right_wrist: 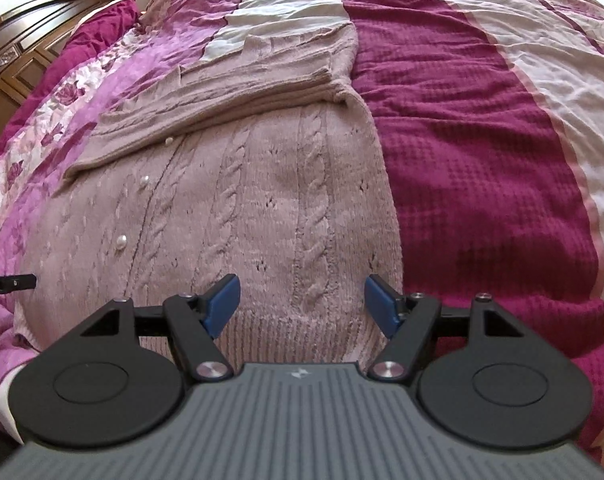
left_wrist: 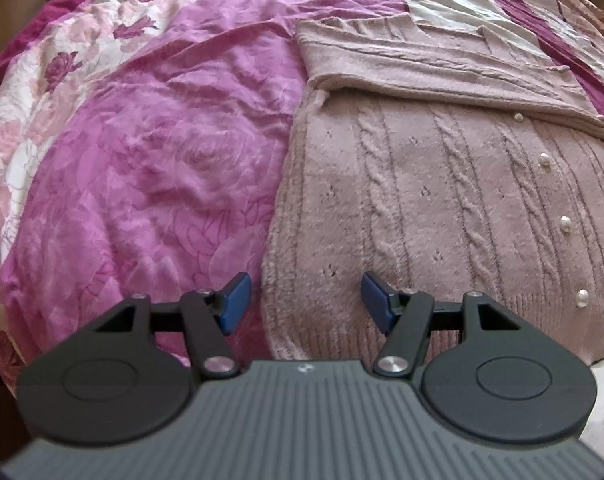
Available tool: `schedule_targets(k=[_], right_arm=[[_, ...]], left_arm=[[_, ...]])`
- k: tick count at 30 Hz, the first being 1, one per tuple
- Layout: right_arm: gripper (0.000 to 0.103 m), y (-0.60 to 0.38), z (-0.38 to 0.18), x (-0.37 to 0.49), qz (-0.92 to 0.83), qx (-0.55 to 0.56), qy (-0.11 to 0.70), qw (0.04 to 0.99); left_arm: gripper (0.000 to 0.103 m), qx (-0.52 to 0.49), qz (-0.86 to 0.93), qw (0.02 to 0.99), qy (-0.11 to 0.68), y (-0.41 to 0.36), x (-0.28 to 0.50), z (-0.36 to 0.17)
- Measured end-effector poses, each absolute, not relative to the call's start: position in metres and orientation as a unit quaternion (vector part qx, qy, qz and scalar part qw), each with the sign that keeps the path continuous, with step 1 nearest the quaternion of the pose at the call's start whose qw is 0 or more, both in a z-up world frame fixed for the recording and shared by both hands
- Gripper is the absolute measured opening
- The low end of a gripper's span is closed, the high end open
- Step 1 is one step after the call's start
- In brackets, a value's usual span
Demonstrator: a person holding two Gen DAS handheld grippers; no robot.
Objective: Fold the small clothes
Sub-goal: 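Move both open tools to the ribbed cardigan hem, then close both tools on the ribbed cardigan hem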
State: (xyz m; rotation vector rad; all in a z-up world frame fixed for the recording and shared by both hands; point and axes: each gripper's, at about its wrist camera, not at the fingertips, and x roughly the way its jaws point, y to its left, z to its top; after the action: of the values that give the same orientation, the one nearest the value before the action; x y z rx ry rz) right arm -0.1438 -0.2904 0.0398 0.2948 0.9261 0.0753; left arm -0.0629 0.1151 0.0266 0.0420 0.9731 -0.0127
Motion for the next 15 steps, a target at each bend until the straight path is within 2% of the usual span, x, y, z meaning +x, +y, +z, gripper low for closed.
schedule_targets(k=[15], right_arm=[[0.075,-0.301,0.03,-0.147,0.018,0.133,0.47,0.872]], left_arm=[[0.062,0.031,-0.013,0.877,0.479,0.114,-0.064,0.022]])
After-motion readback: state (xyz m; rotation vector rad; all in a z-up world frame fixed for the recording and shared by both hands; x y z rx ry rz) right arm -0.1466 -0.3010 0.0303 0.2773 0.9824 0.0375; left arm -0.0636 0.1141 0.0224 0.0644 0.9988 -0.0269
